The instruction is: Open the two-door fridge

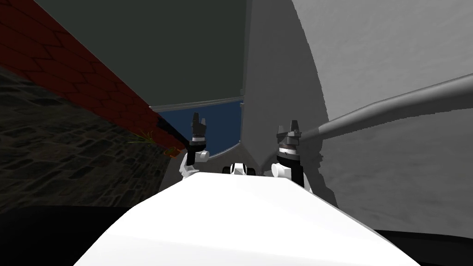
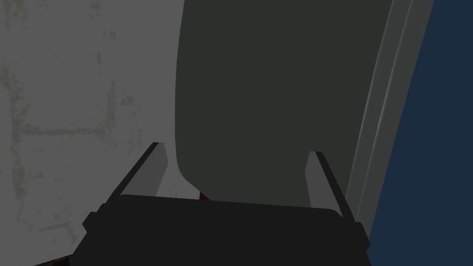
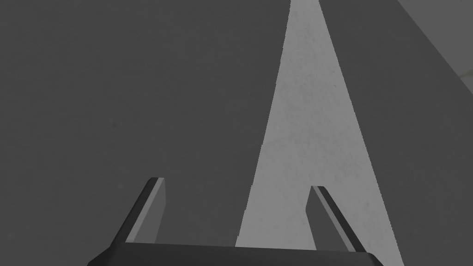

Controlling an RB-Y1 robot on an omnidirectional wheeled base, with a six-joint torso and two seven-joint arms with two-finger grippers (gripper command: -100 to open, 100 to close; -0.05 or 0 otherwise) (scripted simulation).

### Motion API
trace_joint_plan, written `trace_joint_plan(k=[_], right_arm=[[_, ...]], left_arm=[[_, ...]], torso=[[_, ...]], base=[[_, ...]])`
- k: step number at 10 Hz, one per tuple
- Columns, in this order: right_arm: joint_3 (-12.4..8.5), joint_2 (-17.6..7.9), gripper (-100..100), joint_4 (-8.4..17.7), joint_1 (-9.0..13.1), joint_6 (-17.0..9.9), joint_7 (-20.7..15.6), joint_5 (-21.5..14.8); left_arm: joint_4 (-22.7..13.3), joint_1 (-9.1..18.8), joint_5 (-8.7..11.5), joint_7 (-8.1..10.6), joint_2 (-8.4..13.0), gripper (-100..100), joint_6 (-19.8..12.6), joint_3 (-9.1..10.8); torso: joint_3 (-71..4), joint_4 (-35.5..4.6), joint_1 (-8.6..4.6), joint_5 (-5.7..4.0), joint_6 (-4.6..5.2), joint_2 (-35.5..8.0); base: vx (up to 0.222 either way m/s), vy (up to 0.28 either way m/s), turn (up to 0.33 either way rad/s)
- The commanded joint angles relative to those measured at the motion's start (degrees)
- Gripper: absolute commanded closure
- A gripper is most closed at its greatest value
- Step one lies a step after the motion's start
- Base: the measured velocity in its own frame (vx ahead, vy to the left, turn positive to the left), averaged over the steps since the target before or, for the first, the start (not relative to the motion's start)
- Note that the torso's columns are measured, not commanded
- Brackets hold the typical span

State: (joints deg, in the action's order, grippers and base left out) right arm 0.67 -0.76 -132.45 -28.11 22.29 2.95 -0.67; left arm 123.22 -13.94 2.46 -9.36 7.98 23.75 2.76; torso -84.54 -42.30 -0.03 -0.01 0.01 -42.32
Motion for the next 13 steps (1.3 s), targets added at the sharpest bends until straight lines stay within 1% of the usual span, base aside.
trace_joint_plan(k=[1, 2, 3, 4, 5, 6, 7, 8, 9, 10, 11, 12, 13], right_arm=[[0.00, 0.00, 0, 0.00, 0.00, 0.00, 0.00, 0.00], [0.00, 0.00, 0, 0.00, 0.00, 0.00, 0.00, 0.00], [0.00, 0.00, 0, 0.00, 0.00, 0.00, 0.00, 0.00], [0.00, 0.00, 0, 0.00, 0.00, 0.00, 0.00, 0.00], [0.00, 0.00, 0, 0.00, 0.00, 0.00, 0.00, 0.00], [0.00, 0.00, 0, 0.00, 0.00, 0.00, 0.00, 0.00], [0.00, 0.00, 0, 0.00, 0.00, 0.00, 0.00, 0.00], [0.00, 0.00, 0, 0.00, 0.00, 0.00, 0.00, 0.00], [0.00, 0.00, 0, 0.00, 0.00, 0.00, 0.00, 0.00], [0.00, 0.00, 0, 0.00, 0.00, 0.00, 0.00, 0.00], [0.00, 0.00, 0, 0.00, 0.00, 0.00, 0.00, 0.00], [0.00, 0.00, 0, 0.00, 0.00, 0.00, 0.00, 0.00], [0.00, 0.00, 0, 0.00, 0.00, 0.00, 0.00, 0.00]], left_arm=[[-2.48, 4.11, -0.32, -1.15, 0.32, -100, -2.40, 0.02], [-2.48, 4.64, -0.32, -1.15, 0.32, -100, -2.40, 0.02], [-4.42, 6.65, -0.56, -1.91, 0.49, -100, -3.79, 0.01], [-4.42, 7.55, -0.56, -1.91, 0.49, -100, -3.79, 0.01], [-6.45, 9.31, -0.81, -2.71, 0.63, -100, -5.24, 0.00], [-6.45, 10.58, -0.81, -2.71, 0.63, -100, -5.24, 0.00], [-8.58, 12.37, -1.07, -3.53, 0.77, -100, -6.75, -0.02], [-8.58, 13.73, -1.07, -3.53, 0.77, -100, -6.75, -0.02], [-10.79, 15.93, -1.34, -4.38, 0.91, -100, -8.31, -0.03], [-10.79, 16.99, -1.34, -4.38, 0.91, -100, -8.31, -0.03], [-13.10, 18.85, -1.61, -5.25, 1.05, -100, -9.92, -0.05], [-13.10, 20.35, -1.61, -5.25, 1.05, -100, -9.92, -0.05], [-15.34, 21.97, -1.90, -6.14, 1.18, -100, -11.58, -0.07]], torso=[[0.00, 0.00, 0.00, 0.00, -0.01, -0.01], [-0.02, 0.01, 0.01, 0.00, 0.00, 0.04], [-0.03, 0.01, 0.04, 0.01, -0.01, 0.04], [-0.04, 0.02, 0.07, 0.02, 0.00, 0.06], [-0.03, 0.01, 0.06, 0.02, -0.02, 0.04], [-0.04, 0.02, 0.05, 0.02, 0.00, 0.06], [-0.03, 0.01, 0.02, 0.01, -0.01, 0.04], [-0.04, 0.02, 0.02, 0.01, 0.00, 0.06], [-0.03, 0.01, 0.01, 0.00, -0.01, 0.04], [-0.03, 0.01, 0.05, 0.01, 0.00, 0.05], [-0.01, 0.01, 0.03, 0.01, -0.02, 0.02], [-0.02, 0.01, 0.03, 0.01, 0.00, 0.03], [-0.02, 0.01, 0.02, 0.01, -0.01, 0.02]], base=[[0.023, 0.009, -0.044], [0.020, 0.013, -0.021], [0.023, 0.022, -0.030], [0.021, 0.022, -0.028], [0.027, 0.025, -0.044], [0.024, 0.022, -0.033], [0.029, 0.020, -0.044], [0.027, 0.017, -0.027], [0.031, 0.024, -0.056], [0.023, 0.021, -0.023], [0.024, 0.021, -0.044], [0.023, 0.021, -0.029], [0.034, 0.026, -0.056]])
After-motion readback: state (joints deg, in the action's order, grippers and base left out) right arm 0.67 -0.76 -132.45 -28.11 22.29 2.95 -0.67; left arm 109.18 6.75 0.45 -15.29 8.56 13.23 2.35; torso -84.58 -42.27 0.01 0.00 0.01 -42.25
